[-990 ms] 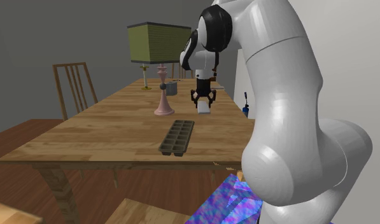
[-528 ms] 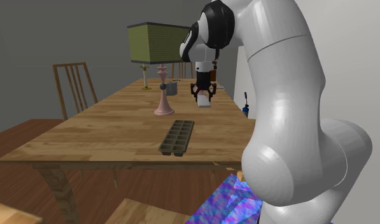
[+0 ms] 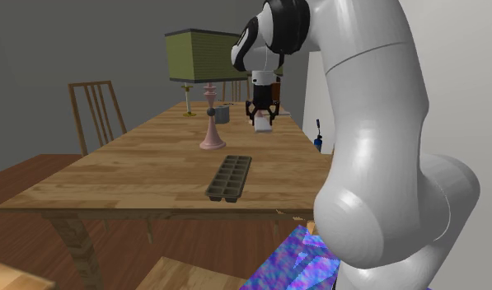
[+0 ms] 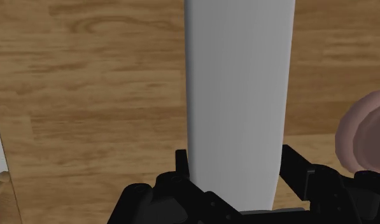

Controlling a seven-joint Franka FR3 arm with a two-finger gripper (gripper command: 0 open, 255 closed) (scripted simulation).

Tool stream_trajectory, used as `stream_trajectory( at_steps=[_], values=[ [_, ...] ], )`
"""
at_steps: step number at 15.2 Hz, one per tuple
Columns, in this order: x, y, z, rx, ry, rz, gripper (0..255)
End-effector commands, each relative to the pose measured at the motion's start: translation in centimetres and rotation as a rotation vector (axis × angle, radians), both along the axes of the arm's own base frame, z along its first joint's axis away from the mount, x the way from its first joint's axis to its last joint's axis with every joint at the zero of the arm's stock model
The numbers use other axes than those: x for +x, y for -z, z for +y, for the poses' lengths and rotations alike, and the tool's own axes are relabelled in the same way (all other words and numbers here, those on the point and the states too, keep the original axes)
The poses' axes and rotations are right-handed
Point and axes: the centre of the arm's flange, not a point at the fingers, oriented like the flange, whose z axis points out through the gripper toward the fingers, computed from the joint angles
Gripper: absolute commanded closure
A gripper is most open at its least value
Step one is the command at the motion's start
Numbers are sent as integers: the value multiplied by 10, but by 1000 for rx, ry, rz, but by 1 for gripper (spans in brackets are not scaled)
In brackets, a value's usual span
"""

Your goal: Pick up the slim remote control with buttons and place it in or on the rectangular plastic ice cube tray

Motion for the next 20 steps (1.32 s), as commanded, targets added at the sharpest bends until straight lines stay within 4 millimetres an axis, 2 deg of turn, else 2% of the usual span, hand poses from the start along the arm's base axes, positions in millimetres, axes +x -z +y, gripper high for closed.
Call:
stream_trajectory(
  at_steps=[1, 20],
  values=[
    [-8, -1, 22, 0, 0, 0, 255],
    [-92, -3, 258, 0, 0, 0, 255]
  ],
)
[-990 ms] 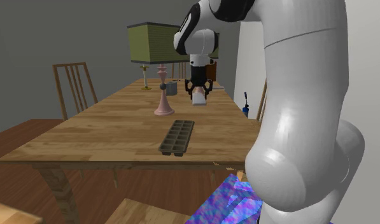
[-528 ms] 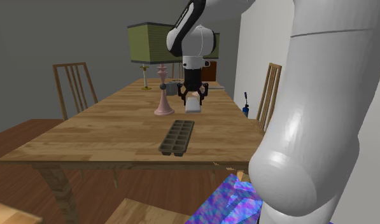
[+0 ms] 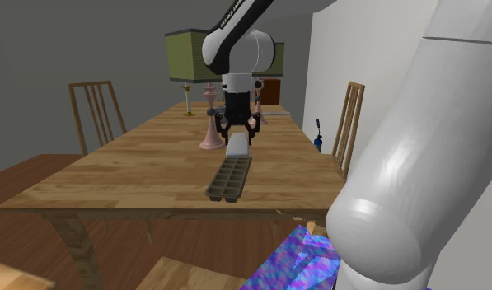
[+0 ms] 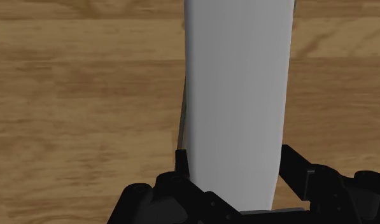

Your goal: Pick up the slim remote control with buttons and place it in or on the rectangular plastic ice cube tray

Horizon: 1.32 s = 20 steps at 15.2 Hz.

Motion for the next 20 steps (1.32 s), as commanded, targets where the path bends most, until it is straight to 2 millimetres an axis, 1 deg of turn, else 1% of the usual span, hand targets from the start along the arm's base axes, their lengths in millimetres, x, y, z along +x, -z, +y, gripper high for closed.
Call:
stream_trajectory(
  at_steps=[1, 3, 15, 16, 20],
  values=[
    [-9, -3, 25, -1, 2, 0, 255],
    [-18, -3, 50, -1, 2, 0, 255],
    [-18, 60, 50, -1, 2, 0, 255],
    [-18, 69, 50, -1, 2, 0, 255],
    [-18, 69, 50, -1, 2, 0, 255]
  ],
)
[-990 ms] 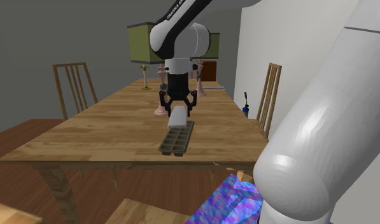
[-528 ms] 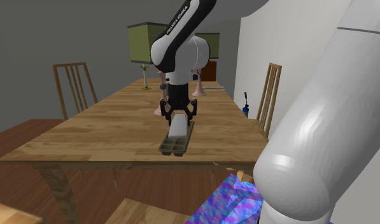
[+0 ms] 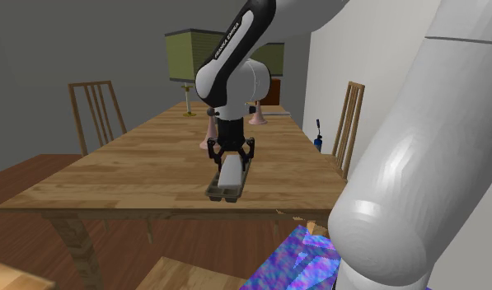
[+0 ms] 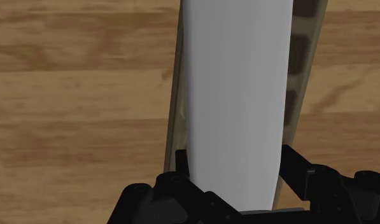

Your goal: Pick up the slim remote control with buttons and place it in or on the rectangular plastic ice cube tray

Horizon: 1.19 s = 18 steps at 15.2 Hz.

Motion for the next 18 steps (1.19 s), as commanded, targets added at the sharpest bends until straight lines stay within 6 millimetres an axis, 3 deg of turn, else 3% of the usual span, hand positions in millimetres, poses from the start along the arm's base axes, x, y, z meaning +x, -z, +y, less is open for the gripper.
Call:
stream_trajectory(
  at_steps=[1, 4, 5, 10, 14, 18],
  values=[
    [0, 1, 0, 0, 0, 2, 255],
    [0, 1, 0, 0, 0, 2, 255],
    [0, 1, 0, 0, 0, 2, 0],
    [0, 1, 0, 0, 0, 2, 0],
    [0, -49, 0, 0, 0, 2, 0],
    [0, -49, 0, 0, 0, 2, 0]
  ],
)
